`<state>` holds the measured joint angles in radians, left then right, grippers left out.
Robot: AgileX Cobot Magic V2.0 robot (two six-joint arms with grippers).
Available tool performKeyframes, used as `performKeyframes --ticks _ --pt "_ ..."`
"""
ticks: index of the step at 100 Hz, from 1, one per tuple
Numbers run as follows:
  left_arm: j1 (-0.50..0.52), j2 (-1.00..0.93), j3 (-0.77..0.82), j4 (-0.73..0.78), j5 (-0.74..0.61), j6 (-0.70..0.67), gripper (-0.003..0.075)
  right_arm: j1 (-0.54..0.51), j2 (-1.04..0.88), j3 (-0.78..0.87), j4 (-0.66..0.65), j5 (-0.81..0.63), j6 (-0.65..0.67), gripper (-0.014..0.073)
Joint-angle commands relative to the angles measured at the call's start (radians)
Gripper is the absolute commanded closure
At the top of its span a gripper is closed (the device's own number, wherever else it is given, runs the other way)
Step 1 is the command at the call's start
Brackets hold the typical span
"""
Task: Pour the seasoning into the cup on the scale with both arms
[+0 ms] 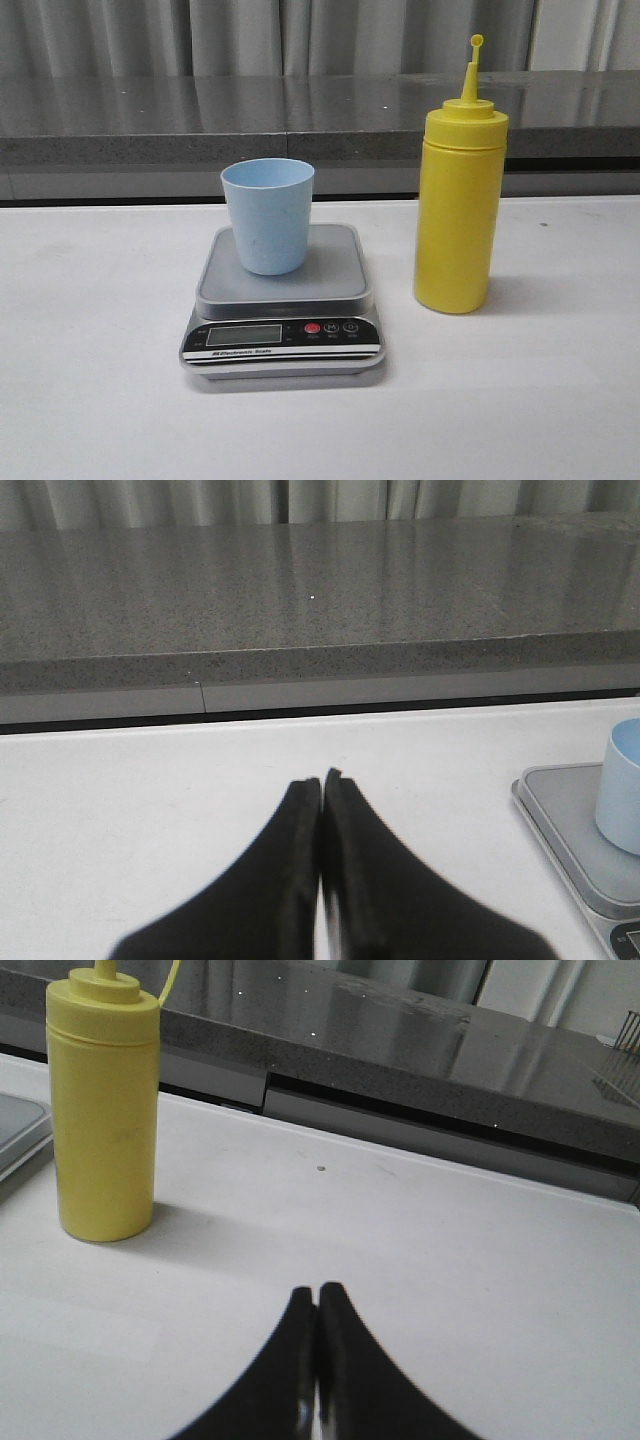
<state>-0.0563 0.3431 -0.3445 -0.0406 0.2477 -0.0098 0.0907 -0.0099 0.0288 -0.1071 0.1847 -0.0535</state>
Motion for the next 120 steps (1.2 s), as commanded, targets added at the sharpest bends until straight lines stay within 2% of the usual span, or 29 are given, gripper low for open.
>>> performKeyframes --ticks 1,32,38,57,65,97,120 --pt "0.001 0.007 -0.024 -0.008 -0.085 -0.004 0.0738 -0.007 -0.016 -0.001 -0.007 -0.089 -0.011 0.0713" --pt "0.001 0.007 -0.024 -0.005 -0.085 -0.004 0.0738 -0.007 -0.016 -0.001 -0.007 -0.089 -0.011 0.0713" --pt "0.001 0.007 -0.020 0.033 -0.102 -0.004 0.0738 -0.007 -0.016 -0.001 -0.007 -0.089 -0.011 0.0713" --pt "0.001 -0.024 0.098 0.070 -0.356 -0.004 0.0738 -0.007 -0.016 -0.001 -0.007 -0.089 -0.011 0.0713" --pt "0.001 -0.055 0.159 0.070 -0.411 -0.004 0.0738 -0.007 -0.016 -0.001 -0.007 -0.089 -0.011 0.0713" --pt "0.001 -0.245 0.345 0.068 -0.421 -0.004 0.0738 -0.007 -0.016 -0.001 -0.007 -0.089 -0.011 0.0713" --pt "0.001 -0.334 0.352 0.097 -0.339 -0.004 0.0738 -0.007 -0.016 -0.001 -0.007 -0.089 -0.011 0.0713"
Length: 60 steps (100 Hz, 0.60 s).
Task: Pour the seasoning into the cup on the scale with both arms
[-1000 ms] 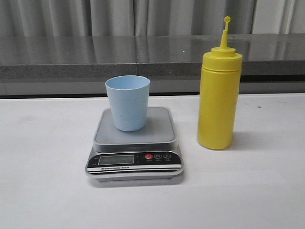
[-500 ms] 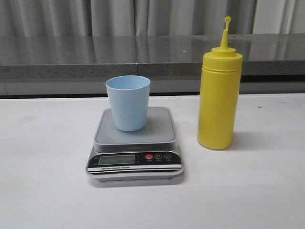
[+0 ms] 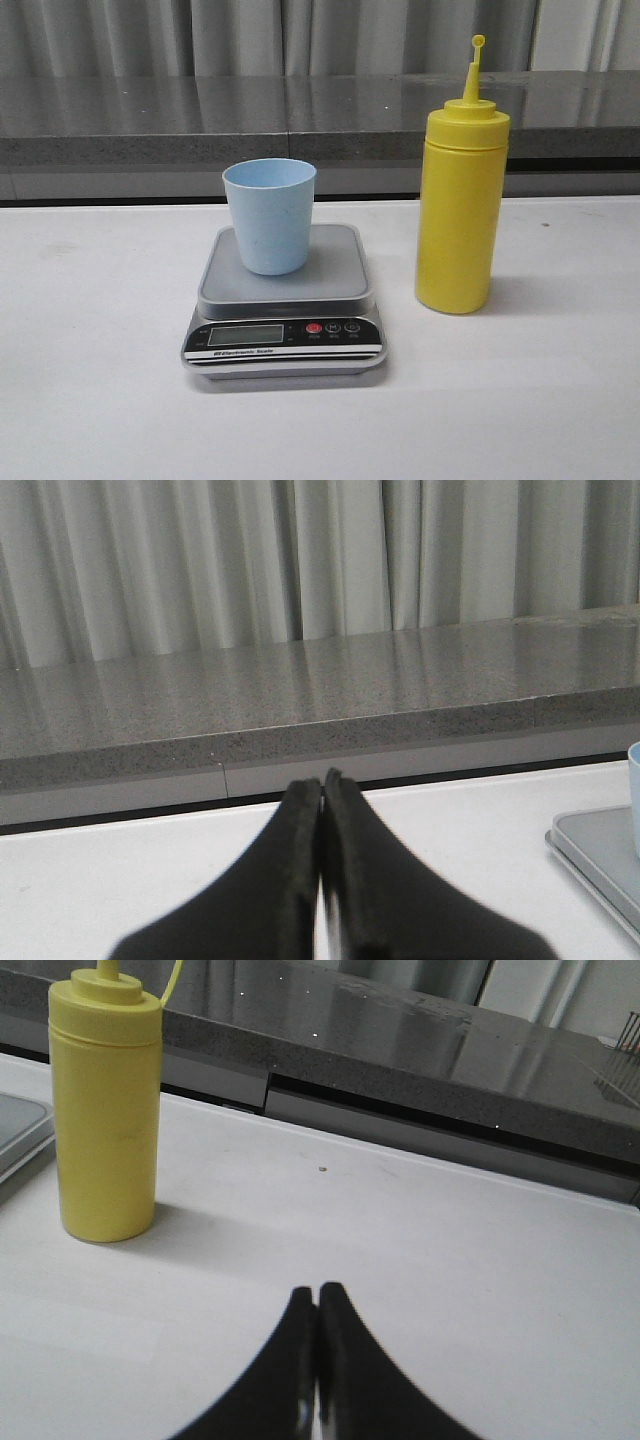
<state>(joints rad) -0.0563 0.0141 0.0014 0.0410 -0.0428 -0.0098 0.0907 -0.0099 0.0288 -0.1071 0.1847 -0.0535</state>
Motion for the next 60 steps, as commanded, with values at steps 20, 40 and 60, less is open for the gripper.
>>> performKeyframes --ticks 20,40,60 --pt "0.023 -0.037 0.007 0.028 -0.047 -0.004 0.0738 -0.007 -0.016 -0.001 -0.007 -0.089 -0.011 0.0713" --pt "0.092 -0.052 0.007 0.026 -0.047 -0.004 0.0738 -0.007 -0.016 -0.001 -0.007 -0.089 -0.011 0.0713" --pt "0.096 -0.052 0.007 0.026 -0.047 -0.004 0.0738 -0.007 -0.016 -0.001 -0.007 -0.089 -0.011 0.0713"
